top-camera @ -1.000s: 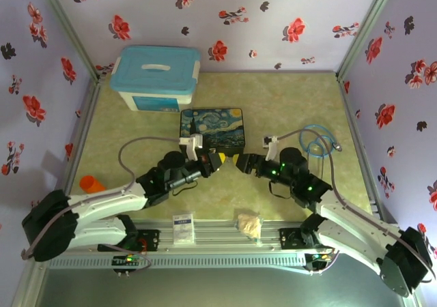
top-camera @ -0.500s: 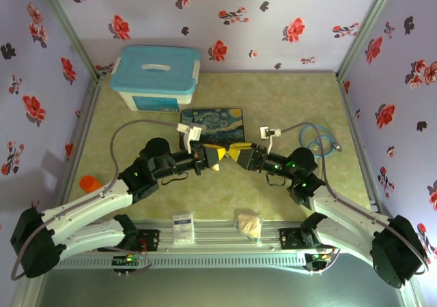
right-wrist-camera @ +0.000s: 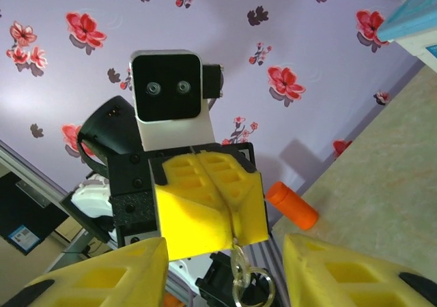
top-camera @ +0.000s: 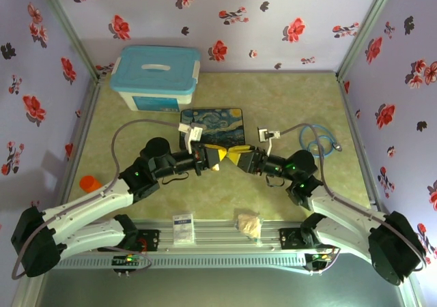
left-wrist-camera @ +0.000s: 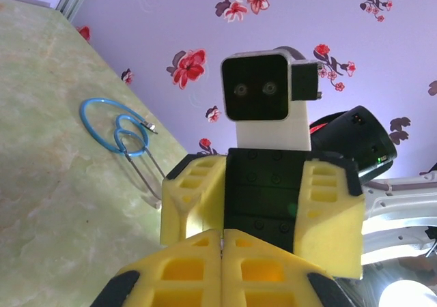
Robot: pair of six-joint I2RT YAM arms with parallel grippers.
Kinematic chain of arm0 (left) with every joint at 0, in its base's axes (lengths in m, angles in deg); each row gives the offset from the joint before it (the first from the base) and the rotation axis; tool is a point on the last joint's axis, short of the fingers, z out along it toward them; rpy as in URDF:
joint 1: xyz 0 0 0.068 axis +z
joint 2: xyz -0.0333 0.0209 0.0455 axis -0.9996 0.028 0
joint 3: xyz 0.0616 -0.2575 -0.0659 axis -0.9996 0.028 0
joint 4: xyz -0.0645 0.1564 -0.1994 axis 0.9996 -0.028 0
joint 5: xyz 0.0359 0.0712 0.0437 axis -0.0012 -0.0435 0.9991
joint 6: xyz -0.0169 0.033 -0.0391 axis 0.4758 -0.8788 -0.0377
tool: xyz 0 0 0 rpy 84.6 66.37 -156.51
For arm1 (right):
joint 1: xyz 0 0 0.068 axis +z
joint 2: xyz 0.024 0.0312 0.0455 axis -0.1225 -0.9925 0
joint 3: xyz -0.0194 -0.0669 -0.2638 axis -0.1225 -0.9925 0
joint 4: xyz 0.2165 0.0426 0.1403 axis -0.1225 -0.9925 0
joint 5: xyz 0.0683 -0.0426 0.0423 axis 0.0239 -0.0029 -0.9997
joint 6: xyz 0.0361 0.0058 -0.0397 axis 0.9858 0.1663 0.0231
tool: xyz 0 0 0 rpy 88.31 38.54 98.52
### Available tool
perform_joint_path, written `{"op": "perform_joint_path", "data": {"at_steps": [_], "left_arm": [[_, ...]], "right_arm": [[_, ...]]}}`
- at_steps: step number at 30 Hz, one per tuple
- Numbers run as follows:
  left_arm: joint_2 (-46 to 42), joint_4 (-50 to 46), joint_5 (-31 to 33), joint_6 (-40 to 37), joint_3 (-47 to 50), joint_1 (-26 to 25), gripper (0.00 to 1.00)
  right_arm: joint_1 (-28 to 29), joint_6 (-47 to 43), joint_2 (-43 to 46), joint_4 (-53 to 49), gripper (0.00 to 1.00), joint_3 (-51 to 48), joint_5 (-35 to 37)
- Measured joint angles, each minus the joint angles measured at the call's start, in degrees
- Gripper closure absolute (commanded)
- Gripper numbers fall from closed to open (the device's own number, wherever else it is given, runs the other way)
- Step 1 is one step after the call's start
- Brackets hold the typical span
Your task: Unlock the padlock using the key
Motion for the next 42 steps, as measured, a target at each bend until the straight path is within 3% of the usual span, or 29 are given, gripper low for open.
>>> {"op": "perform_joint_path", "data": {"at_steps": [7, 20, 24, 25, 26, 28, 30, 35, 42], "left_arm": [[0.39, 0.04, -0.35, 0.00, -0.70, 0.00, 1.00], [1.14, 0.00, -1.44, 0.02, -0.74, -0.02, 1.00], [1.42, 0.17, -2.32, 0.22, -0.74, -0.02, 1.00], [1.46, 0.22, -2.43, 0.24, -0.74, -0.02, 0.84], [1.51, 0.28, -2.54, 0.44, -0.74, 0.00, 0.61], [1.51, 0.39, -2.10, 0.61, -0.74, 0.55, 0.49], [1.42, -0.28, -0.52, 0.68, -0.74, 1.40, 0.29], [-0.85, -9.38, 11.54, 0.46, -0.66, 1.77, 0.26], [3.58, -11.39, 21.40, 2.62, 3.02, -0.42, 0.27]], "right_arm": [[0.42, 0.04, -0.70, 0.72, 0.82, -0.02, -0.63], [0.61, -0.79, 1.97, -0.35, 1.00, -2.62, 0.61], [0.72, -1.29, 3.85, -2.69, 1.00, -2.80, 1.20], [0.72, -1.49, 4.22, -3.21, 1.00, -2.80, 1.38], [0.72, -1.75, 4.57, -3.76, 1.00, -2.80, 1.44], [0.72, -2.45, 5.40, -5.25, 1.00, -2.84, 1.88], [0.72, -3.54, 6.32, -7.48, 1.00, -2.84, 2.80], [0.72, -6.75, 8.07, -15.28, 1.00, -2.84, 6.93], [0.72, -11.98, 10.32, -33.00, 1.00, -1.97, 19.06]]}}
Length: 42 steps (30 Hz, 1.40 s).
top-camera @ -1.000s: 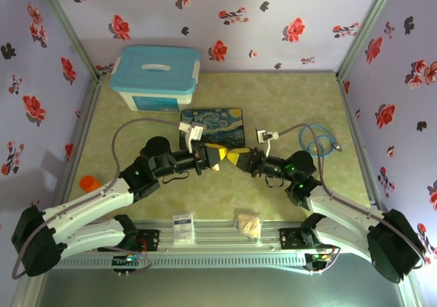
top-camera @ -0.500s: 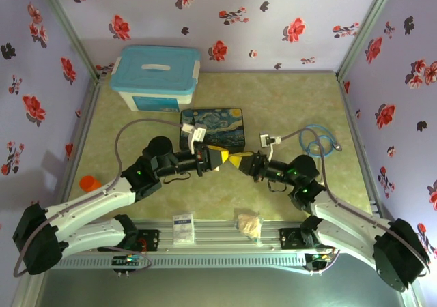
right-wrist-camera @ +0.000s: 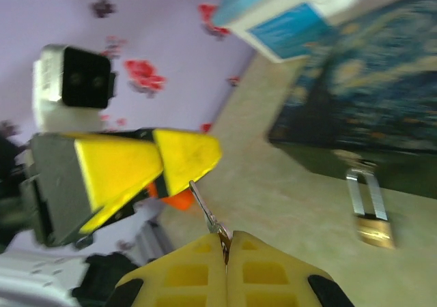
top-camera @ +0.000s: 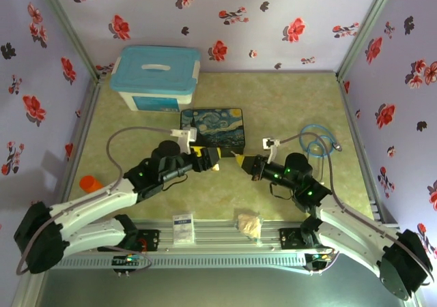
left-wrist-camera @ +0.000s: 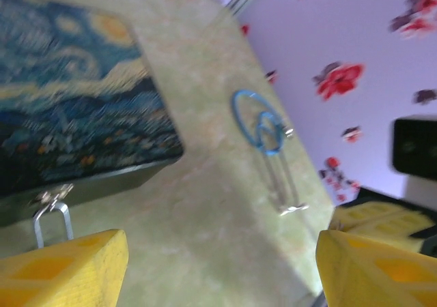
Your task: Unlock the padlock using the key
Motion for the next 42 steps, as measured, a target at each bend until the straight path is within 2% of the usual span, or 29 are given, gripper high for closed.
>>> {"op": "perform_joint_path", "data": {"at_steps": [4, 9, 12, 16, 26, 33, 42], "left_arm": [[5.14, 0.28, 4.55, 1.33, 1.70, -2.86, 0.31], [13.25, 4.22, 8.41, 3.74, 5.38, -3.50, 0.34], [17.22, 5.03, 10.43, 3.76, 5.42, -3.50, 0.48], [20.15, 6.78, 11.89, 3.21, 5.35, -3.48, 0.51], [28.72, 10.99, 12.15, 2.97, 3.93, -2.58, 0.52], [31.43, 11.56, 11.80, 2.73, 1.25, -1.84, 0.51], [35.76, 12.33, 8.68, 2.32, -1.81, 0.09, 0.73]], "right_arm": [[0.00, -1.53, 0.13, -6.38, 1.00, 0.02, 5.25], [0.00, -1.77, -0.20, -7.58, 1.00, 0.02, 6.64], [0.00, -1.77, -0.17, -7.65, 1.00, -0.09, 7.06], [0.00, -1.75, -0.07, -7.74, 1.00, -1.09, 7.26], [0.00, -1.73, 1.14, -7.74, 1.00, -2.08, 7.28], [0.00, -1.75, 2.47, -8.46, 1.00, -2.93, 7.26], [0.00, -1.73, 4.17, -9.46, 1.00, -3.19, 7.26]]}}
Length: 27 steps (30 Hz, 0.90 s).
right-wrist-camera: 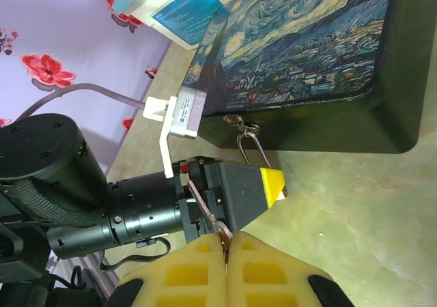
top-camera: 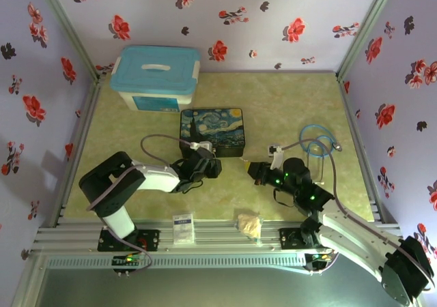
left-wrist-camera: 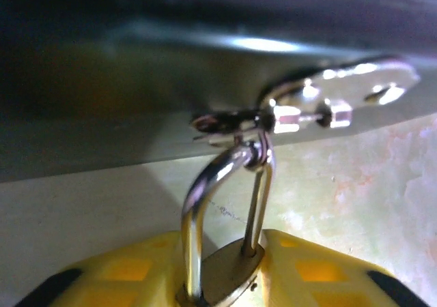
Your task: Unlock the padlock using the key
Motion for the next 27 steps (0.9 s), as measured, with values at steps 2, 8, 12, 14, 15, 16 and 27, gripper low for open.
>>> {"op": "perform_joint_path", "data": {"at_steps": [2, 8, 12, 14, 15, 16, 27], "left_arm": [[0.26, 0.00, -0.48, -0.17, -0.35, 0.00, 0.77], [0.26, 0.35, -1.38, 0.13, -0.44, 0.00, 0.85], [0.24, 1.95, -2.16, 1.16, 0.24, -0.02, 0.87], [0.24, 3.63, -2.64, 2.23, 1.07, 0.00, 0.87], [0.17, 4.28, -2.97, 2.71, 1.42, 0.00, 0.86], [0.02, 4.66, -3.28, 3.23, 1.66, 0.00, 0.87], [-2.69, 7.04, -5.38, 9.29, 4.59, -0.07, 0.90]], "right_arm": [[0.00, 0.02, 0.48, -0.02, 1.00, -0.33, 0.02], [0.00, 1.09, 0.11, 0.20, 1.00, -1.75, 0.44], [0.00, 3.26, -3.23, 1.77, 1.00, -3.56, 0.44], [0.00, 4.76, -6.40, 1.75, 1.00, -3.78, 0.44], [0.00, 5.27, -8.00, 1.73, 1.00, -3.72, 0.44], [0.00, 5.97, -10.29, 1.44, 1.00, -3.50, 0.33], [7.67, 12.41, -25.94, 6.43, 1.00, -1.51, 2.49]]}}
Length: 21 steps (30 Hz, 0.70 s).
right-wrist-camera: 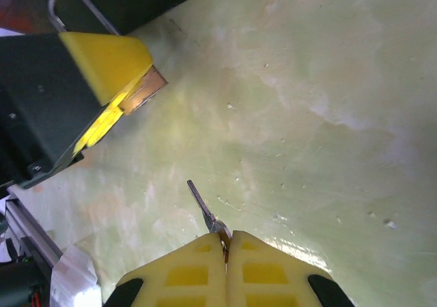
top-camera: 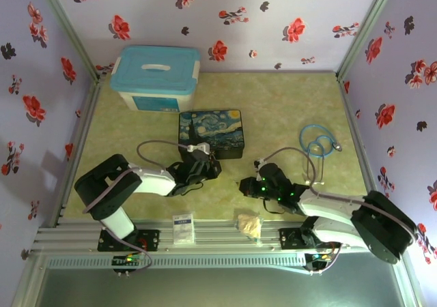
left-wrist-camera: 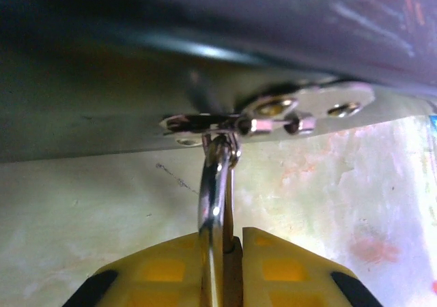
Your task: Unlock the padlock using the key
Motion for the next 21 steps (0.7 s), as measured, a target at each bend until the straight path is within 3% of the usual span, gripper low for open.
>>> {"op": "perform_joint_path", "data": {"at_steps": [6, 21], "left_arm": [[-1.66, 1.95, -0.68, 3.43, 1.64, -0.07, 0.95], [-3.41, 6.69, -0.66, 7.54, 3.61, -0.17, 1.00]], "right_arm": [[0.26, 3.30, -9.01, 8.98, 1.00, 0.70, 0.72], [0.37, 8.04, -21.16, 25.44, 1.00, 3.30, -3.69]]}}
